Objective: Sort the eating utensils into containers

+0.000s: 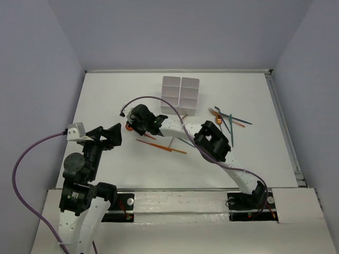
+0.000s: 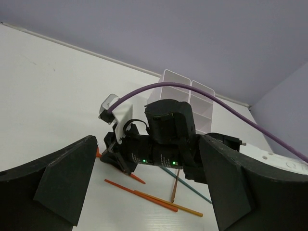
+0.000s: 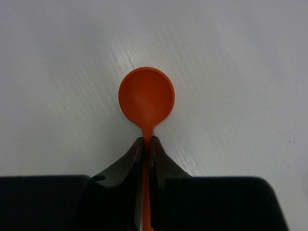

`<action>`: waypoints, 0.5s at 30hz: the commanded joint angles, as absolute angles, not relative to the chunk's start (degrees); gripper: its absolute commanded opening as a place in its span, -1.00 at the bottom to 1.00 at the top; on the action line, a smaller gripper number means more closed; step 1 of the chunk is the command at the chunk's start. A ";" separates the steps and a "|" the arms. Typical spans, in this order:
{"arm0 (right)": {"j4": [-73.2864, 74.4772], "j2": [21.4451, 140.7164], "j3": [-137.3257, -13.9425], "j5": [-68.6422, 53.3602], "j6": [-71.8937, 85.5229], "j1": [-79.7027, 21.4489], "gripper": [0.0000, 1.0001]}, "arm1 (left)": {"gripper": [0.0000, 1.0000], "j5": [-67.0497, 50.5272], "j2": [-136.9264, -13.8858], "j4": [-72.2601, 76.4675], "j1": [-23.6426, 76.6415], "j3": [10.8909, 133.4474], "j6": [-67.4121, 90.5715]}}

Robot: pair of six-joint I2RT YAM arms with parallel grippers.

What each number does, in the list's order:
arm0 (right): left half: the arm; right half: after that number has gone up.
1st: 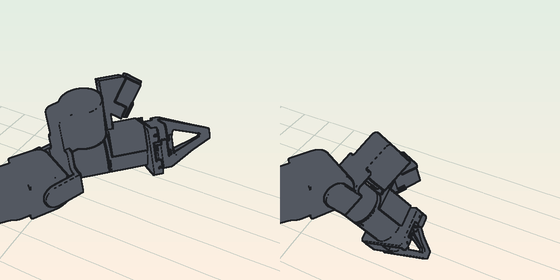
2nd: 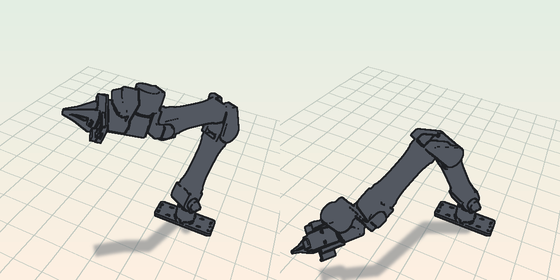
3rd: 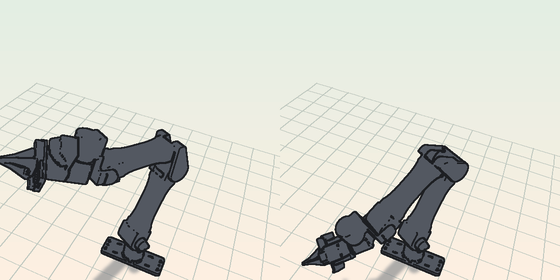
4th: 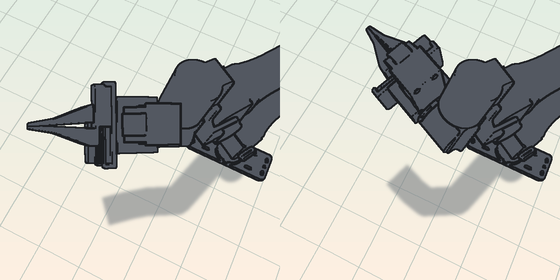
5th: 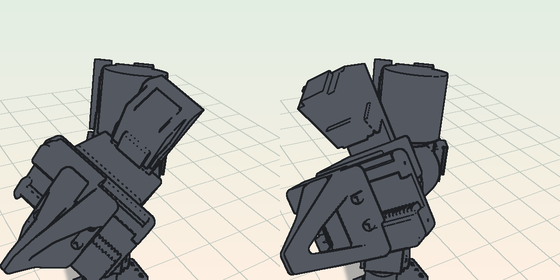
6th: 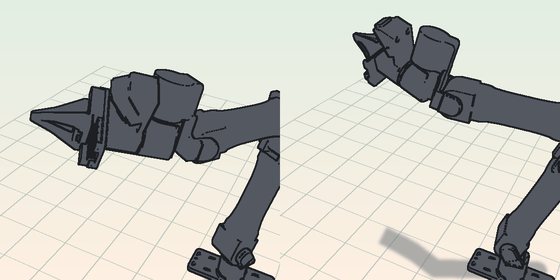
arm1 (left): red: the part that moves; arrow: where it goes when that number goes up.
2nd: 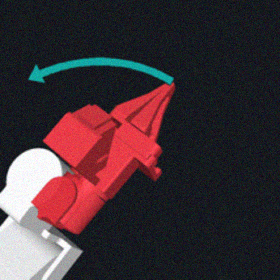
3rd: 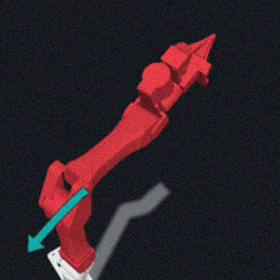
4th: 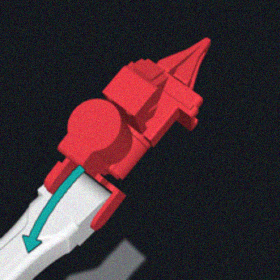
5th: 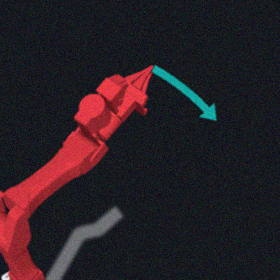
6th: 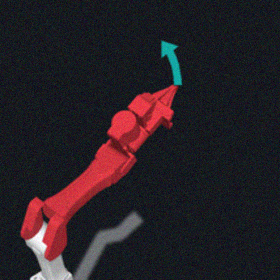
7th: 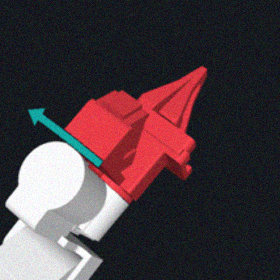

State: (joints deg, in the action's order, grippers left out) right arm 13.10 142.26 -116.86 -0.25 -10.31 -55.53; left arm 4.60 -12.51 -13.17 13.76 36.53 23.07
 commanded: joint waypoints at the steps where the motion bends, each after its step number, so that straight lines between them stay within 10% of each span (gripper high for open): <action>1: -3.13 133.71 -110.06 1.85 -9.58 -51.08 -0.86 | 0.98 5.27 -11.87 -11.25 13.45 37.88 23.29; 15: -35.76 120.23 -98.35 9.49 -4.57 -40.78 -0.86 | 0.98 4.66 -13.36 -10.99 13.45 37.79 23.03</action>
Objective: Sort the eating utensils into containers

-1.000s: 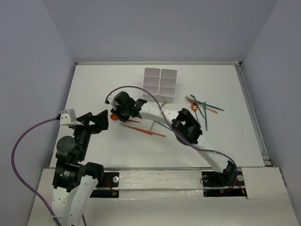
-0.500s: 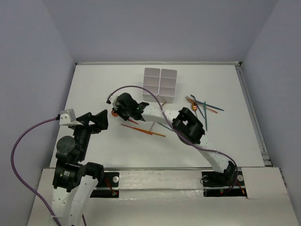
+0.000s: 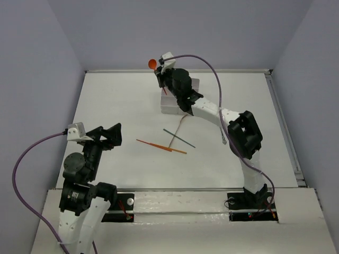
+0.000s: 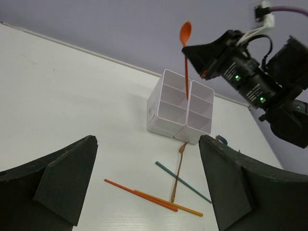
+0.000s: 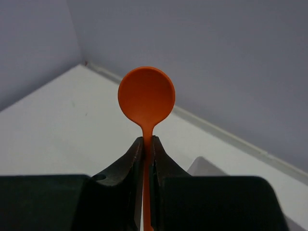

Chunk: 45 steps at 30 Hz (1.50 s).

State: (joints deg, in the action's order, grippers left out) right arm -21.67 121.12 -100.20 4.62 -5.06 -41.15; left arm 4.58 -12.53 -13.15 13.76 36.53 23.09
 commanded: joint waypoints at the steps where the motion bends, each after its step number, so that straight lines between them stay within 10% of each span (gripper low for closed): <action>1: -36.64 120.93 -98.35 9.75 -4.74 -40.00 -0.86 | 0.98 4.57 -13.53 -10.90 13.45 37.79 23.03; 45: -57.73 139.14 -106.20 8.53 2.72 -30.67 -0.86 | 0.98 2.02 -18.63 -10.20 9.76 37.79 21.97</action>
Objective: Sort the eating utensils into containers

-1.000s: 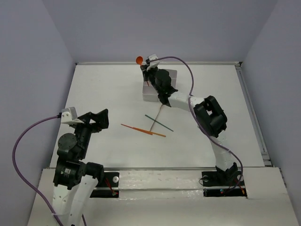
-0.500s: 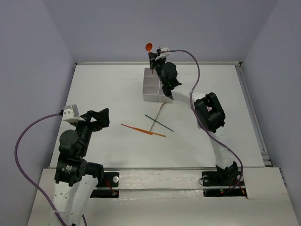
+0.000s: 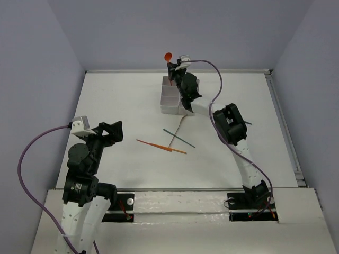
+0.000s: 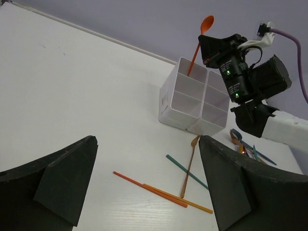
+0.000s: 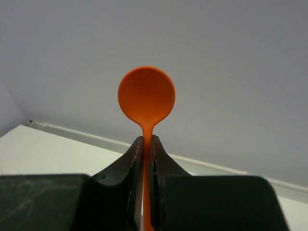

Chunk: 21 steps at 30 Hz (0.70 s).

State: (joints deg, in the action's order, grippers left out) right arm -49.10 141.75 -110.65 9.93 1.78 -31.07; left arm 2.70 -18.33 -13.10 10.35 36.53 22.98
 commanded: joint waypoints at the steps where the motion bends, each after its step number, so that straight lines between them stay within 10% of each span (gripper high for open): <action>1: -58.53 137.91 -104.95 8.18 2.90 -30.67 -0.86 | 0.98 2.02 -18.81 -10.11 9.76 37.71 22.06; 5: -61.34 135.36 -100.99 7.47 3.08 -30.67 -0.75 | 0.98 1.41 -18.63 -9.84 9.23 37.62 22.06; 14: -56.62 126.40 -93.78 5.36 4.57 -30.67 0.25 | 0.98 1.14 -16.79 -9.58 8.71 37.35 22.15; 21: -40.64 113.22 -83.43 9.23 8.95 -30.67 0.08 | 0.98 0.44 -15.38 -9.49 8.70 37.18 22.24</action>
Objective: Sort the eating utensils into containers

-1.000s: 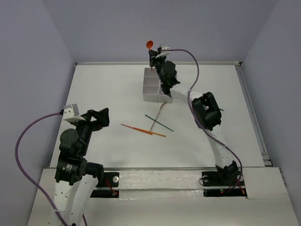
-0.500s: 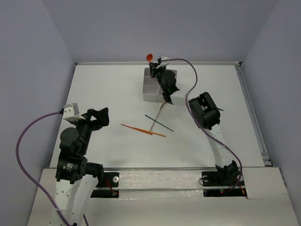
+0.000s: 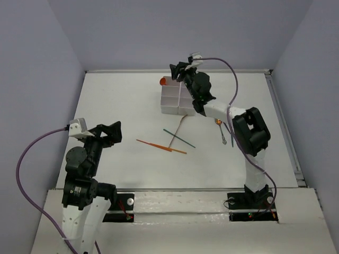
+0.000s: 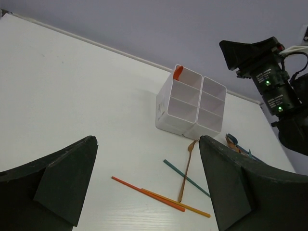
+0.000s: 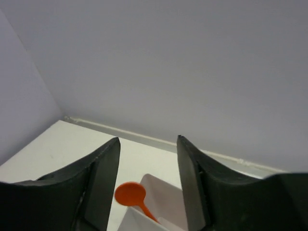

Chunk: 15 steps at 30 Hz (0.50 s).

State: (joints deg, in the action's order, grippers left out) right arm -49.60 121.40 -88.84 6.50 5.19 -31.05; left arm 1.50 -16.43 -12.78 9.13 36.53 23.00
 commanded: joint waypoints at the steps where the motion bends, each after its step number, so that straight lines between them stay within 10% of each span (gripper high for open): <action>1: -37.21 111.29 -81.93 10.62 10.01 -30.67 -0.04 | 0.98 0.35 -15.38 -9.49 8.70 37.18 22.32; 4: -22.36 103.82 -75.43 12.83 14.31 -30.15 -0.54 | 0.98 0.35 -14.94 -9.49 8.70 37.00 22.41; 8: -4.36 96.96 -67.35 15.82 18.88 -28.48 -0.70 | 0.98 0.26 -14.68 -9.49 9.23 36.91 22.50; 15: 8.33 92.55 -58.72 15.39 21.18 -21.72 -0.21 | 0.98 -1.41 -14.68 -9.67 10.90 36.83 22.41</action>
State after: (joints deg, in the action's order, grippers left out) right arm -3.53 95.42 -62.15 13.52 18.50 -24.58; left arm 0.38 -15.18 -12.64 10.20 36.51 23.03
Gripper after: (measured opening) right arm 0.314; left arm 0.986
